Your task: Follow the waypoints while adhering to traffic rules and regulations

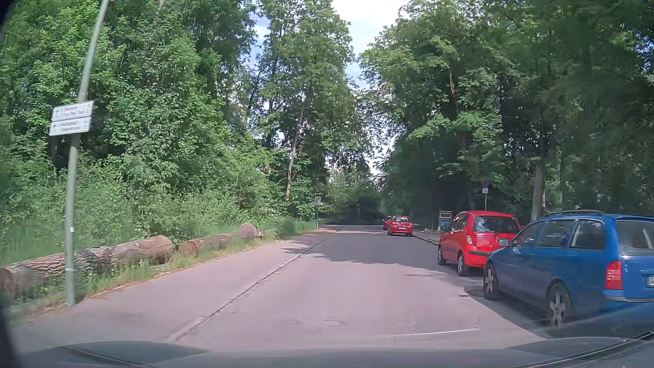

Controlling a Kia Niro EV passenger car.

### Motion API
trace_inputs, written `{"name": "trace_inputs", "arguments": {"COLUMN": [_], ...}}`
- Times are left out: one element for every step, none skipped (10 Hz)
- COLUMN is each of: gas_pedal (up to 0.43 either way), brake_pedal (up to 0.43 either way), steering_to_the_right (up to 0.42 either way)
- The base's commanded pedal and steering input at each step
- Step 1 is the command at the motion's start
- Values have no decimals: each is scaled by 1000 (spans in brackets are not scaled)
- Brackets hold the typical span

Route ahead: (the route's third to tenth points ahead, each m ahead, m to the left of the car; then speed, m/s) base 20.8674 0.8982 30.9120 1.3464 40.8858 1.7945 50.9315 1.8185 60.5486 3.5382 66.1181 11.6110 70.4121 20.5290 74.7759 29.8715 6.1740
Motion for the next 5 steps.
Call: {"name": "trace_inputs", "arguments": {"gas_pedal": [67, 67, 67, 67, 67], "brake_pedal": [18, 18, 18, 18, 18], "steering_to_the_right": [32, 25, 20, 20, 20]}}
